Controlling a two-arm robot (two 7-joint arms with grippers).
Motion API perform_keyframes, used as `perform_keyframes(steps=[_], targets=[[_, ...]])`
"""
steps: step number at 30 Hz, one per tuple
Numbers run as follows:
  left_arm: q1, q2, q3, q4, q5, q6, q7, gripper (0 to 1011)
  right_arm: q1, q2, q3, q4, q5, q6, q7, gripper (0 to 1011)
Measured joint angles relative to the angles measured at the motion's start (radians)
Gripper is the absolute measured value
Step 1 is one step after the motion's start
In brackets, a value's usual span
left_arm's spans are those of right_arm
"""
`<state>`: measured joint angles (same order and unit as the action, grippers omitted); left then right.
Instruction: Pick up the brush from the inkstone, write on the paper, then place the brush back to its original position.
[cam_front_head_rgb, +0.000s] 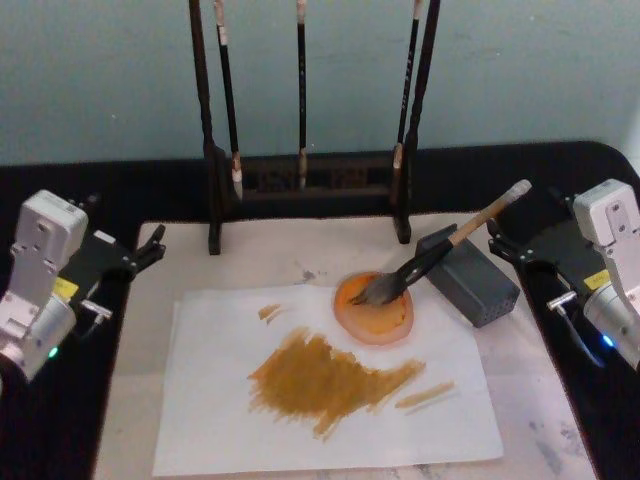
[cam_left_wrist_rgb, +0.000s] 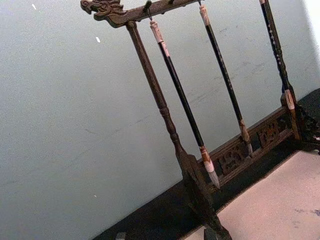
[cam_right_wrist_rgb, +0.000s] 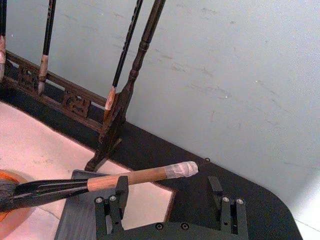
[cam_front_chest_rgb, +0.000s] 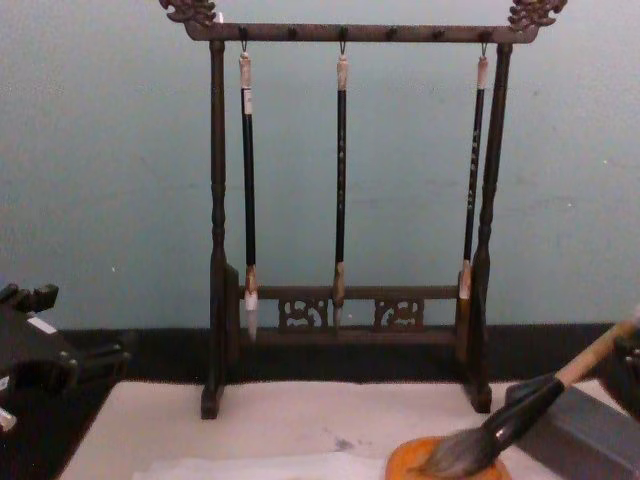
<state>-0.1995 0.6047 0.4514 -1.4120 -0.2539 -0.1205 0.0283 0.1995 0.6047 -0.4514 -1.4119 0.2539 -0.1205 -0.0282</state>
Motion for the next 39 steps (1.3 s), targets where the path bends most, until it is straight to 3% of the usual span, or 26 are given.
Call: perform_keyframes(steps=[39], targets=[[0.000,0.000,0.000,0.000,0.000,0.000,0.000,1010,0.000,0.000,0.000,0.000,0.000,0.000,0.000,1000]])
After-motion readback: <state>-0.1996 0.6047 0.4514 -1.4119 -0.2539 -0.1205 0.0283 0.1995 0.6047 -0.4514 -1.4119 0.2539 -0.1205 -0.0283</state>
